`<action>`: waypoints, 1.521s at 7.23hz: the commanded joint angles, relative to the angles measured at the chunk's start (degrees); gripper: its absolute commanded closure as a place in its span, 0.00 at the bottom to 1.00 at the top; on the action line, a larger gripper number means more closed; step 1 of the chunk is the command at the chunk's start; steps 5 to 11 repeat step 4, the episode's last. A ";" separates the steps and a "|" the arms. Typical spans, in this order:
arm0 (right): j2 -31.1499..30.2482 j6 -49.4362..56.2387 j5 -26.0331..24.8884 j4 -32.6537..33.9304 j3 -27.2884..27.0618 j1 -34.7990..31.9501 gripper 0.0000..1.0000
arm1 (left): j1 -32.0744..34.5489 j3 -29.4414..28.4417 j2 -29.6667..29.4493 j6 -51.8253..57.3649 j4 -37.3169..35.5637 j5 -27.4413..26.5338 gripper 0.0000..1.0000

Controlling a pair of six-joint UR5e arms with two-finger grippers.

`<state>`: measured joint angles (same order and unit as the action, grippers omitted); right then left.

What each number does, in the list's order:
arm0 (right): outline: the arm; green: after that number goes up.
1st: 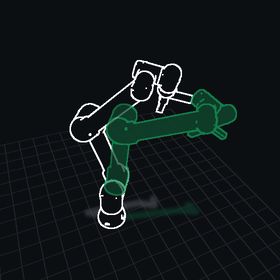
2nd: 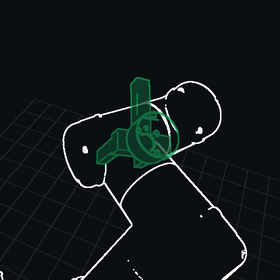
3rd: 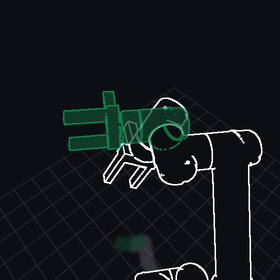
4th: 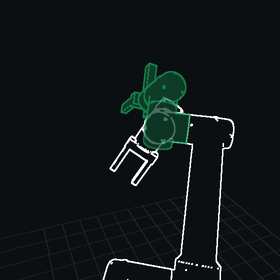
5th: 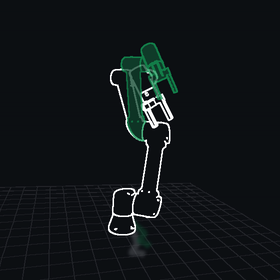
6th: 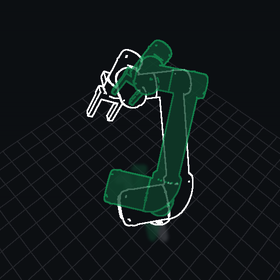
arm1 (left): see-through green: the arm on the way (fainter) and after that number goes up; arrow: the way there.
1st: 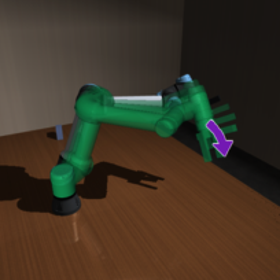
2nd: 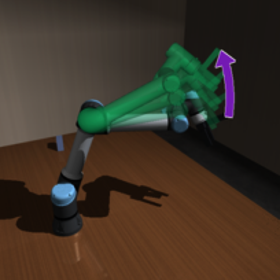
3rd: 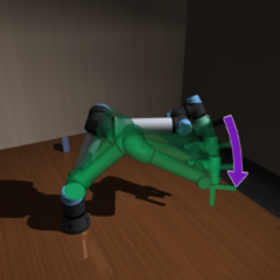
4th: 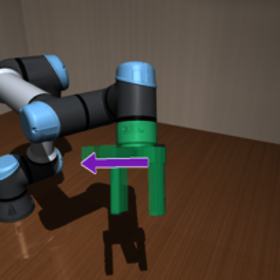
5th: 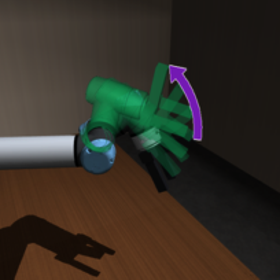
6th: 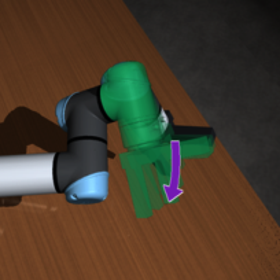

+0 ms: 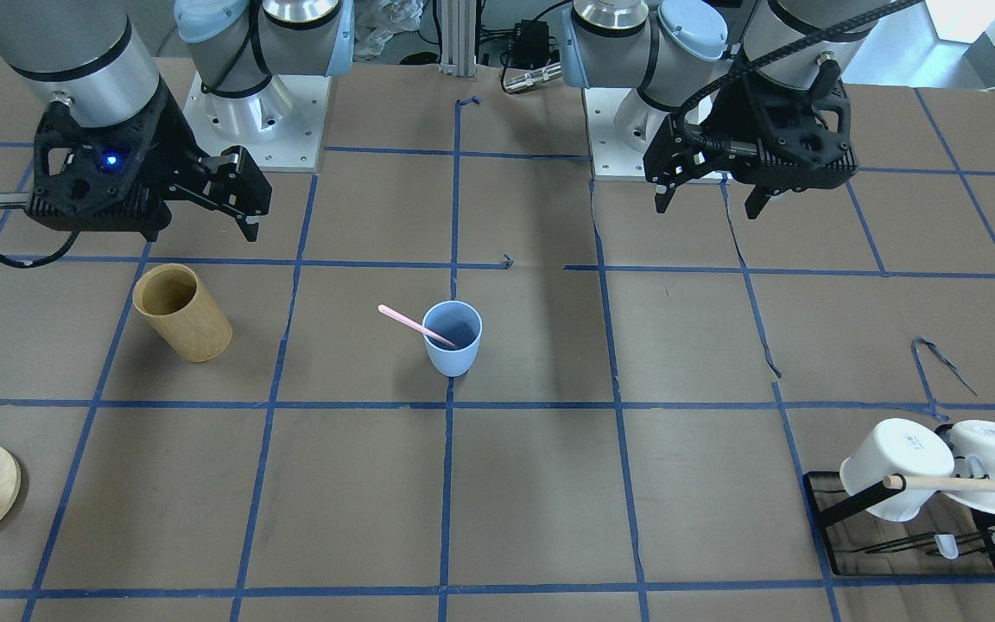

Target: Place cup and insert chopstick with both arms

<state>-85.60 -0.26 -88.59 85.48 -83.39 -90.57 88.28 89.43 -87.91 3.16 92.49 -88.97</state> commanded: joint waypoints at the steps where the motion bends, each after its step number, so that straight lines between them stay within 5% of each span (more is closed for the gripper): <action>1: -0.10 -0.01 0.00 -0.22 -0.01 -0.13 0.00 | -0.04 0.05 0.02 0.00 -0.03 -0.07 0.00; 11: -0.18 -0.10 0.00 -0.49 -0.01 -0.22 0.00 | 0.05 -0.04 0.02 0.00 -0.29 0.02 0.00</action>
